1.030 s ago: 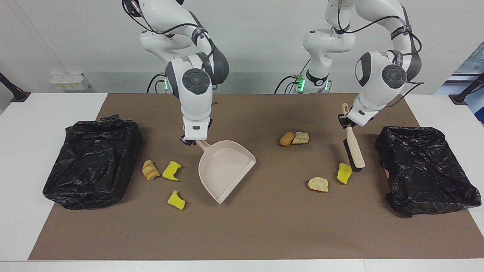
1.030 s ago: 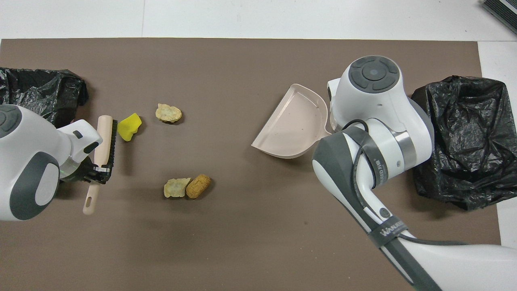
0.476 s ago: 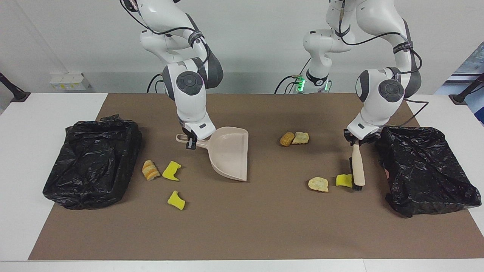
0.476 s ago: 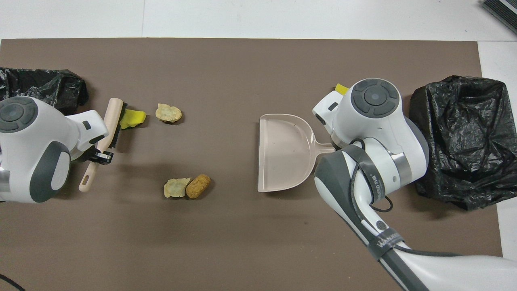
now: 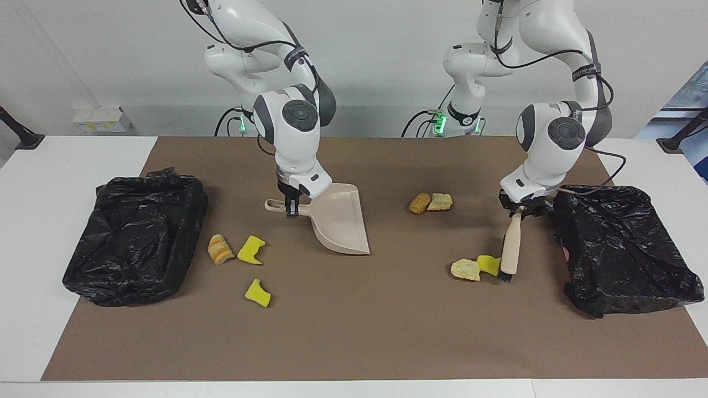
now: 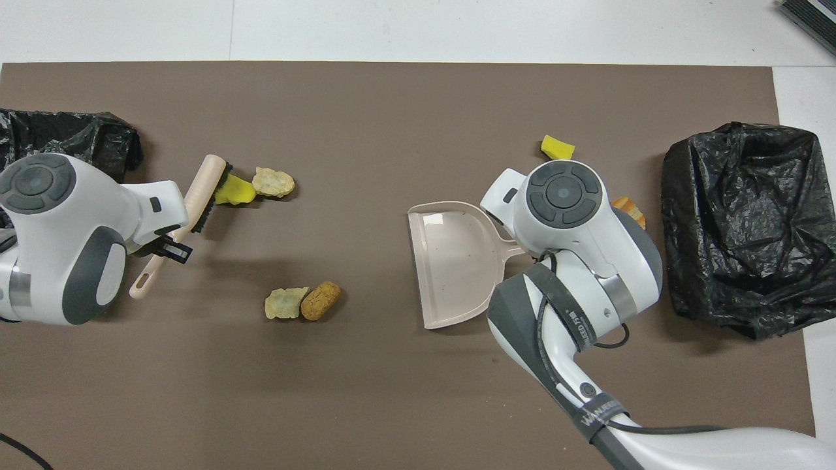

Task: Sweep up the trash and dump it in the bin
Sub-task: 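Sweep the crumbs into the dustpan with the brush in the left gripper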

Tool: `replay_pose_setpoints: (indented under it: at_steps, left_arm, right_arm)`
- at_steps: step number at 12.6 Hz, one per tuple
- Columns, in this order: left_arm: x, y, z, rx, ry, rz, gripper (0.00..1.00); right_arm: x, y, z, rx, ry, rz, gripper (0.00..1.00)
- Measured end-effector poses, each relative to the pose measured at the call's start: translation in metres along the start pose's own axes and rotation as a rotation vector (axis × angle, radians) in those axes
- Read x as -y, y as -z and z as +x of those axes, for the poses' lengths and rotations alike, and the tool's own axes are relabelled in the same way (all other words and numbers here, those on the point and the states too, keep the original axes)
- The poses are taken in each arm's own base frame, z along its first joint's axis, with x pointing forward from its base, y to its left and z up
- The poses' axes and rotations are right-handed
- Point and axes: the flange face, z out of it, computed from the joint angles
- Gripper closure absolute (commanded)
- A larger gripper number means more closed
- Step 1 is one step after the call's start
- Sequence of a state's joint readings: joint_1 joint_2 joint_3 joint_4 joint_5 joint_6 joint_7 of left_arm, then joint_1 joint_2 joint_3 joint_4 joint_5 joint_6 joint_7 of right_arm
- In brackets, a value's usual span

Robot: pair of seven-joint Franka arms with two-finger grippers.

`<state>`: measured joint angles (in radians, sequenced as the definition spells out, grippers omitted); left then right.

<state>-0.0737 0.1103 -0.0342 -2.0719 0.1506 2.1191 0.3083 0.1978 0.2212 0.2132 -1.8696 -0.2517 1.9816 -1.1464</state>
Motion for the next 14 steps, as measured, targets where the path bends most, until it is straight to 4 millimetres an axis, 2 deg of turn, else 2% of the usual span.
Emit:
replay_pose_setpoints:
  at_steps: [3, 6, 11, 14]
  left_arm:
    - [-0.025, 0.003, 0.01, -0.005, -0.06, 0.004, 1.0]
    - [-0.072, 0.006, 0.023, 0.003, -0.169, 0.006, 1.0]
    - [-0.124, 0.009, 0.024, 0.059, -0.229, -0.063, 1.0]
    - [-0.176, 0.018, 0.024, 0.083, -0.296, -0.058, 1.0]
  right_arm:
    - [0.003, -0.007, -0.002, 0.006, -0.023, 0.013, 1.0]
    - [0.006, -0.014, -0.001, 0.005, -0.057, 0.012, 1.0]
    - [0.008, -0.022, 0.003, -0.006, -0.109, -0.002, 1.0]
    - [0.009, -0.03, 0.01, -0.01, -0.131, -0.002, 1.0]
